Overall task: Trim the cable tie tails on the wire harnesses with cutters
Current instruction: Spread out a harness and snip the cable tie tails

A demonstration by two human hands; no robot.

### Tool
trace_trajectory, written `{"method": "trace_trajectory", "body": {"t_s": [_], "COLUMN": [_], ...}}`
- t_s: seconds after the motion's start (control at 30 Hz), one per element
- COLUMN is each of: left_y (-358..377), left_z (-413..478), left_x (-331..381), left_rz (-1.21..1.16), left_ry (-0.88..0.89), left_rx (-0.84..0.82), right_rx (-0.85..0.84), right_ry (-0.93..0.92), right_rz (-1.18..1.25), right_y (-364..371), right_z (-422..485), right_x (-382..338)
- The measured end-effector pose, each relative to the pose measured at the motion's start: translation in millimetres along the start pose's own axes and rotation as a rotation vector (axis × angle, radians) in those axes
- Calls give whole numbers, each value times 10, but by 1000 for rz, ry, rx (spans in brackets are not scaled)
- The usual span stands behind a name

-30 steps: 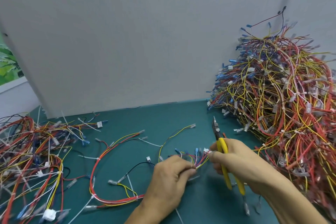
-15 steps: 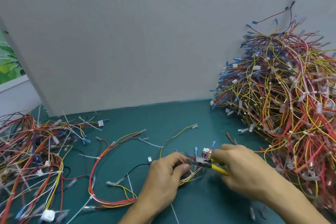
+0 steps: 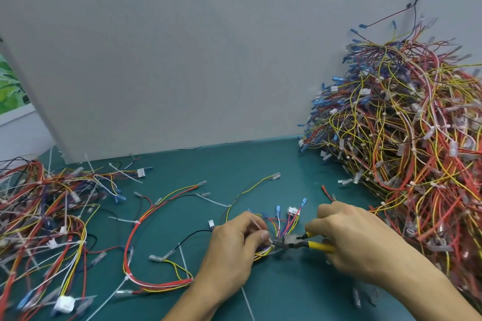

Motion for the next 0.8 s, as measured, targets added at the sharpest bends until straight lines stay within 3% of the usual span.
{"method": "trace_trajectory", "body": {"t_s": [0.5, 0.8], "left_y": [10, 20], "left_z": [2, -4], "left_x": [-3, 10], "left_rz": [8, 6], "left_ry": [5, 13], "left_rx": [1, -8], "right_rx": [22, -72], "right_ry": [-63, -49], "right_rz": [35, 173], "right_y": [43, 70], "right_z": [19, 9], "right_x": [37, 71]}}
Point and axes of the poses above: each hand's wrist, its own z-axis towards the middle knuckle, its own y-axis out of the palm, x = y × z, the point moved 4 cm from there along z, towards the middle knuckle, and after that the axes turned 5 degrees about -y, right-handed, at the moved point
